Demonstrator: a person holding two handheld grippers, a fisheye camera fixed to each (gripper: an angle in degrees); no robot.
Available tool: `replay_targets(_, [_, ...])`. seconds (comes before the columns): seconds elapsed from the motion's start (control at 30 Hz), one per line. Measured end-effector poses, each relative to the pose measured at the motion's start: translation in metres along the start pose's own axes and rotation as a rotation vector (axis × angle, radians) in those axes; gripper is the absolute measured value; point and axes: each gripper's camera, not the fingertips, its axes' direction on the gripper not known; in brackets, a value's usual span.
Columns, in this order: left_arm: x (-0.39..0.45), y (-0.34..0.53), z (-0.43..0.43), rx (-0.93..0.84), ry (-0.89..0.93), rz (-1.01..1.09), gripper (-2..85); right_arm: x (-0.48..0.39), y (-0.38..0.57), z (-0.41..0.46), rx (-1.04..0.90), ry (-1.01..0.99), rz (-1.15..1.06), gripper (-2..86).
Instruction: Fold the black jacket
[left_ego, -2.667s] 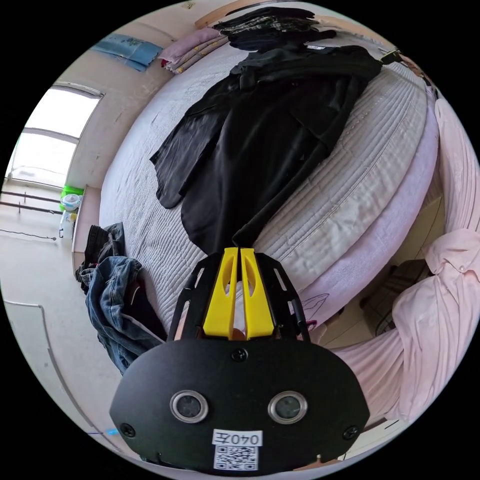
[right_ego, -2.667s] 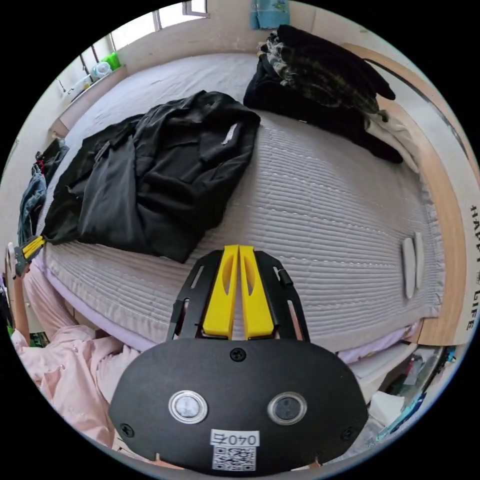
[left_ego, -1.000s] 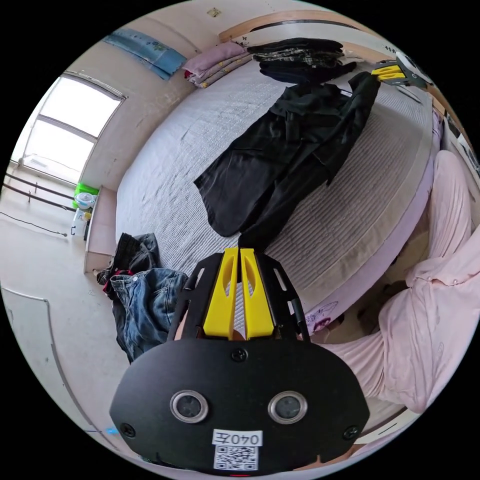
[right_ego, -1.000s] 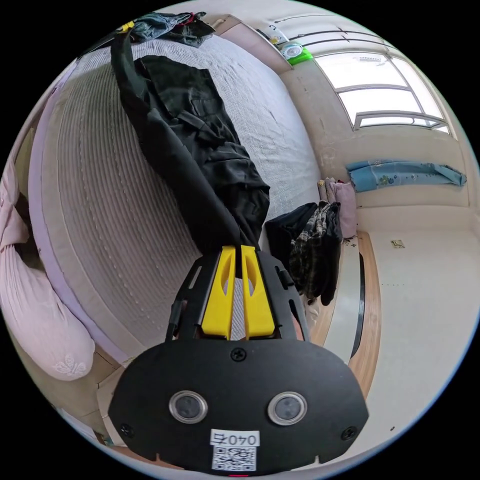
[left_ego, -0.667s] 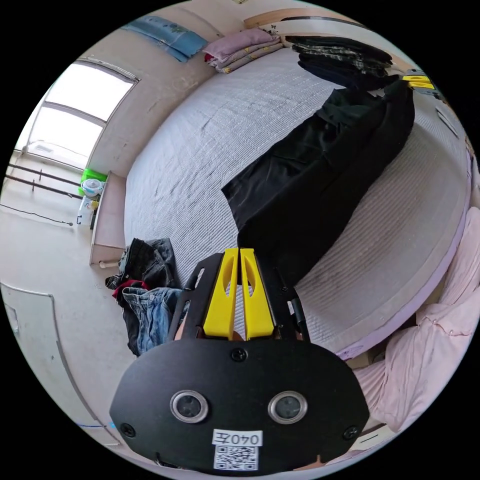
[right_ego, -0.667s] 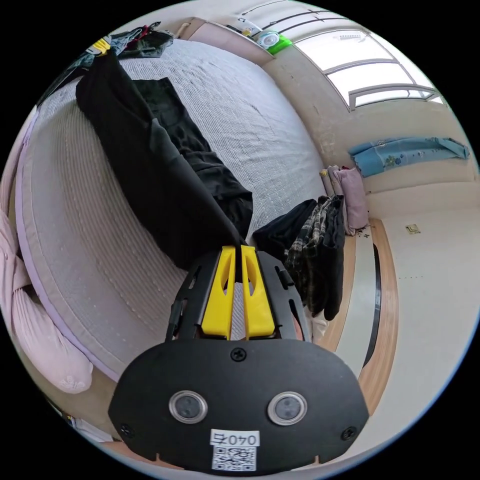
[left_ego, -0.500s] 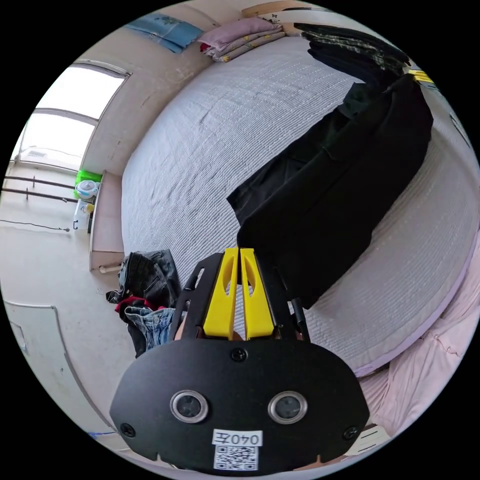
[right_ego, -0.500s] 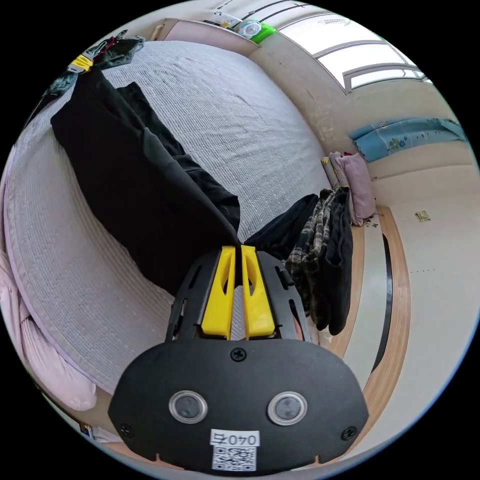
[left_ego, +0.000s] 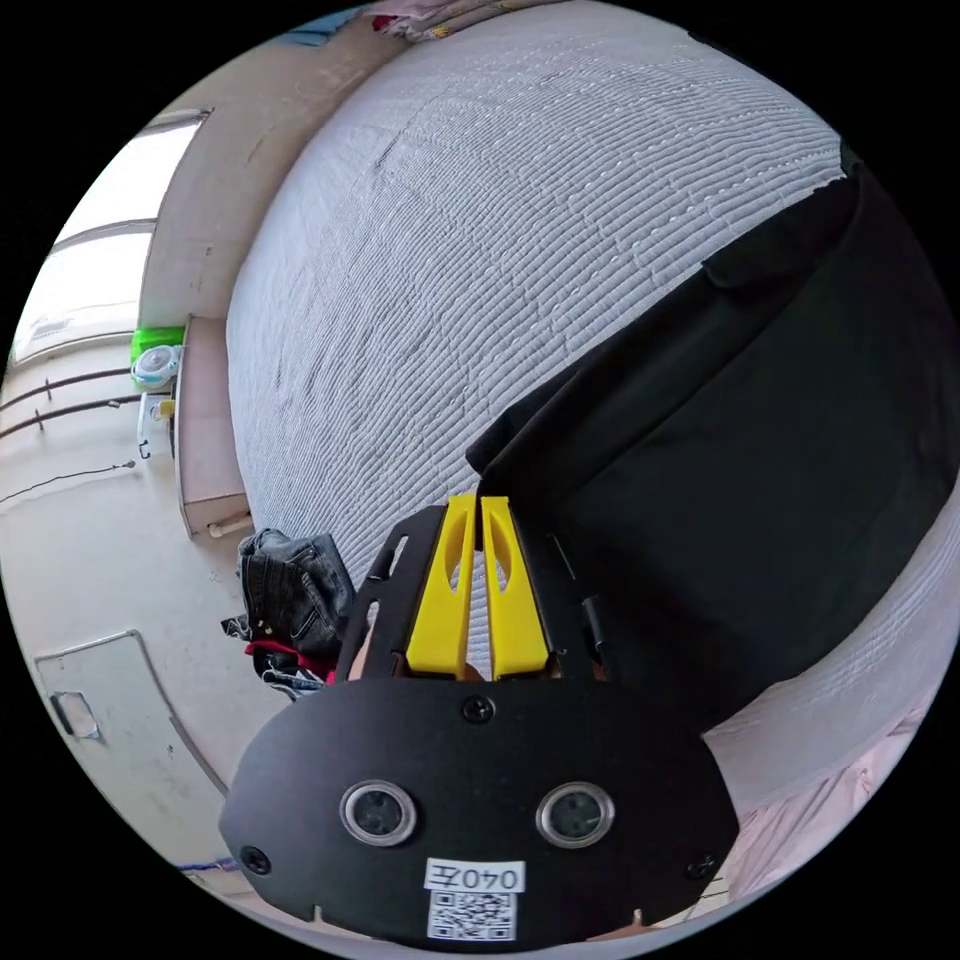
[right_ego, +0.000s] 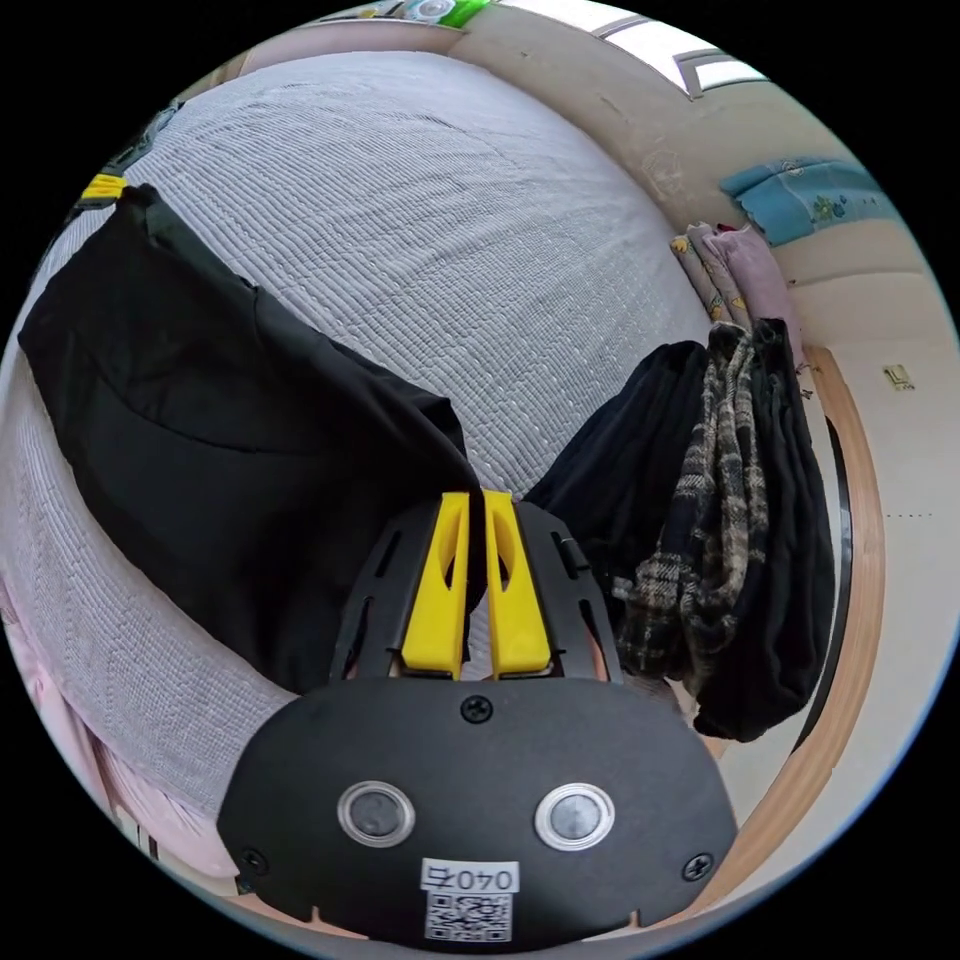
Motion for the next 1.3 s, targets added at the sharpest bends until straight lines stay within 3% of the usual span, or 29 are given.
replay_targets(0.2, [-0.017,0.011,0.009,0.079,0.028,-0.212,1.7,0.028,0.004,0.025,-0.033,-0.013,0.181,10.9])
replay_targets(0.27, [-0.036,0.033,-0.003,0.154,-0.059,-0.334,0.4,0.049,0.024,0.008,-0.013,0.023,0.26,14.2])
replay_targets(0.33, [-0.051,0.056,-0.013,0.199,-0.167,-0.403,-0.7,0.062,0.047,-0.014,0.047,0.084,0.335,12.5])
replay_targets(0.37, [-0.054,0.07,-0.019,0.223,-0.222,-0.428,-0.9,0.066,0.064,-0.029,0.096,0.12,0.382,6.9])
replay_targets(0.47, [-0.023,0.088,-0.038,0.307,-0.198,-0.32,-0.9,0.054,0.096,-0.043,0.193,0.097,0.41,0.1])
replay_targets(0.6, [0.046,0.08,-0.048,0.401,-0.147,-0.177,-0.9,0.035,0.099,-0.019,0.176,-0.002,0.386,-0.8])
replay_targets(0.73, [0.052,0.05,-0.014,0.305,-0.27,-0.176,-0.9,0.046,0.089,0.027,0.106,0.043,0.452,-0.9])
replay_targets(0.8, [0.037,0.038,0.031,0.187,-0.271,-0.192,-0.9,0.062,0.091,0.058,0.032,-0.028,0.476,-0.9])
replay_targets(0.93, [0.028,0.05,0.044,0.219,-0.374,-0.126,-1.0,0.093,0.118,0.094,0.054,-0.222,0.525,-0.9])
replay_targets(1.03, [-0.038,0.088,0.031,0.303,-0.197,-0.333,-0.9,0.111,0.149,0.065,0.155,-0.189,0.548,-0.6])
replay_targets(1.1, [-0.102,0.16,0.012,0.438,0.075,-0.542,-0.9,0.114,0.183,0.035,0.27,-0.188,0.566,0.0])
replay_targets(1.13, [-0.114,0.181,0.009,0.47,0.162,-0.577,-0.9,0.113,0.209,0.019,0.337,-0.229,0.559,1.4])
replay_targets(1.2, [-0.141,0.265,0.013,0.561,0.509,-0.658,-1.0,0.107,0.249,0.007,0.389,-0.318,0.559,4.4])
replay_targets(1.3, [-0.136,0.343,0.043,0.551,0.77,-0.724,-0.6,0.095,0.308,0.014,0.422,-0.491,0.612,7.3])
